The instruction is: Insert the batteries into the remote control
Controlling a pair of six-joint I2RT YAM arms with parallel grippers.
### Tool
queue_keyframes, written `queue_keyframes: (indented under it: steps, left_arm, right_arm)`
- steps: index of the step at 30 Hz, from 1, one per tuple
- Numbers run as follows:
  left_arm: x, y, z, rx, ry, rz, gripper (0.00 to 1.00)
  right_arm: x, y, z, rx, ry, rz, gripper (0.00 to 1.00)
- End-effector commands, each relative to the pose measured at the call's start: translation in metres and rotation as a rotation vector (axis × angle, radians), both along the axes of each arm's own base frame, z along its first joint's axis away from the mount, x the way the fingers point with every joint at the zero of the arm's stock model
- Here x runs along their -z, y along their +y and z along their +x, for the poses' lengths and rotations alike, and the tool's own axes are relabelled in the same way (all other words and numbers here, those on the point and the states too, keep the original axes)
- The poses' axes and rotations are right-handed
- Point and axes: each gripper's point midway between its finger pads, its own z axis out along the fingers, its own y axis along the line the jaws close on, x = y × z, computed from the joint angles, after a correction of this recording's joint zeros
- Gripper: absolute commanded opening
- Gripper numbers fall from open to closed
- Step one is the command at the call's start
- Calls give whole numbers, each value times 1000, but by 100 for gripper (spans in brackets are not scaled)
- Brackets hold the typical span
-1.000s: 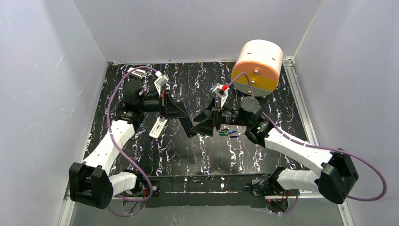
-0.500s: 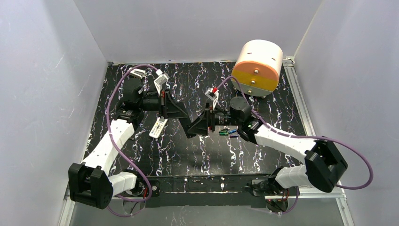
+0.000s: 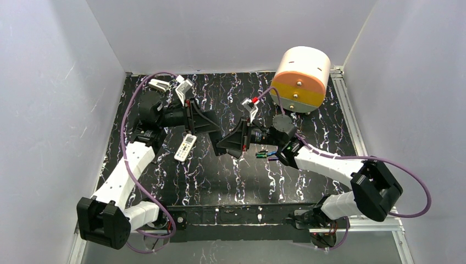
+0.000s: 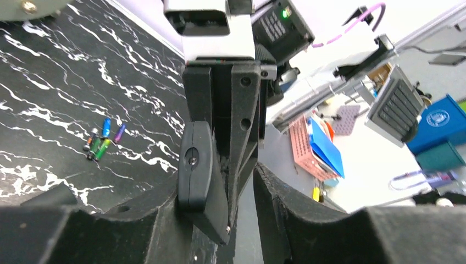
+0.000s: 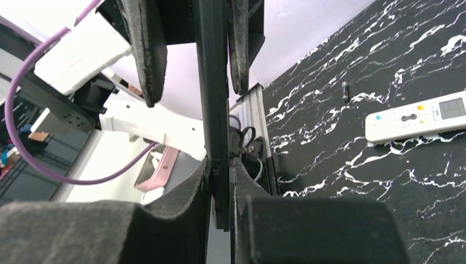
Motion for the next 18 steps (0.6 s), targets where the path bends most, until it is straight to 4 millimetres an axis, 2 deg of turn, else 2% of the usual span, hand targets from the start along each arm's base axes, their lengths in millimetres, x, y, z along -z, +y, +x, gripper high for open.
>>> queue_keyframes:
  steps: [1,6,8,9,10,14,16,18]
  left_arm:
    - [-32,0,8,-104,-40,-81,37]
    - [-27,0,16,-149,-23,-108,24]
    - [-26,0,16,-148,-19,-112,13]
    - [-26,0,16,-145,-20,-114,4]
    - [-26,0,16,-144,-24,-116,0]
    - [-23,1,20,-175,-65,-113,0]
    - [-13,3,29,-228,-58,-95,0]
    - [2,7,42,-306,-32,-61,0]
  right_arm:
    - [-18,2,11,62,17,116,15]
    - [-17,4,9,40,26,123,15]
    - [-16,4,8,35,30,119,15]
    - [-15,4,7,34,33,114,16]
    - [-15,4,8,37,36,109,19]
    - [-8,0,19,124,34,63,63]
    - [-1,-7,32,211,2,2,75]
    - [8,-18,46,302,-18,-92,76]
